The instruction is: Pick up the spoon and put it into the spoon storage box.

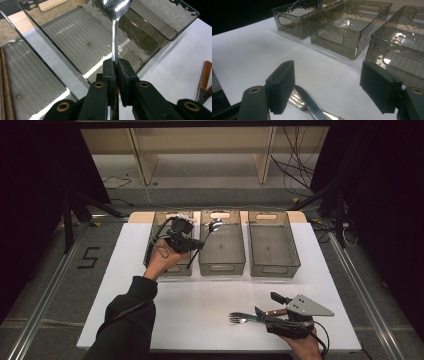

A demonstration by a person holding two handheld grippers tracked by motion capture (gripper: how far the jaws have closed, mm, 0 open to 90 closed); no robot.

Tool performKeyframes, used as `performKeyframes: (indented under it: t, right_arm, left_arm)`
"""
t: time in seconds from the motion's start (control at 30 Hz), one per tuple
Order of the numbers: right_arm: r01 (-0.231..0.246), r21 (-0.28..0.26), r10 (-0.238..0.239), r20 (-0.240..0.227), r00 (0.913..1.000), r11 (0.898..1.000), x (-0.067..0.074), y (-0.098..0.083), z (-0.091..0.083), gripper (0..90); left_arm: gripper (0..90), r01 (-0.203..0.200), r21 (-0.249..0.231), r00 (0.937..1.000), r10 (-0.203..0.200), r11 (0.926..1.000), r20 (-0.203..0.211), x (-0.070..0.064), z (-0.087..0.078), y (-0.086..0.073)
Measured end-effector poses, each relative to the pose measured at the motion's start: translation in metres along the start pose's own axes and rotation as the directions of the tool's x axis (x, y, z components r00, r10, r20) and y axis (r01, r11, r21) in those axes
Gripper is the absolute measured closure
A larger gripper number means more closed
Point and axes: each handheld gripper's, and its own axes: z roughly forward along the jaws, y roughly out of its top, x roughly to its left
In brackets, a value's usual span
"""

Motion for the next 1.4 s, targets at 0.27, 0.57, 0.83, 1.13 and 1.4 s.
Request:
performKeyframes:
  t: [0.27,0.57,0.83,1.13,1.4]
  right_arm:
    - [-0.002,0.000,0.002,-0.003,1.0000,1.000,-0.001,-0.001,-0.001,28.7]
    - [0.002,0.001,-0.002,-0.004,1.0000,1.000,-0.001,0.000,-0.001,28.7]
    - [0.001,0.001,-0.001,-0.006,1.0000,1.000,-0.001,0.000,-0.001,28.7]
    - [0.001,-0.003,-0.001,-0.007,1.0000,1.000,0.000,0.000,-0.002,28.7]
    - [0.000,-0.003,0.000,-0.007,1.0000,1.000,-0.001,0.000,-0.002,28.7]
  left_arm:
    - [84.2,0.011,-0.012,0.9999,-0.011,0.9999,-0.008,0.003,0.011,0.013]
    - [84.2,0.011,-0.027,0.9998,-0.011,0.9996,-0.018,0.003,0.021,0.026]
    - [84.2,0.032,-0.035,0.9993,-0.032,0.9989,-0.016,0.006,0.035,0.030]
    - [84.1,0.046,-0.039,0.9989,-0.047,0.9982,-0.011,0.006,0.047,0.034]
    - [84.0,0.075,-0.032,0.9970,-0.075,0.9967,-0.015,0.011,0.056,0.029]
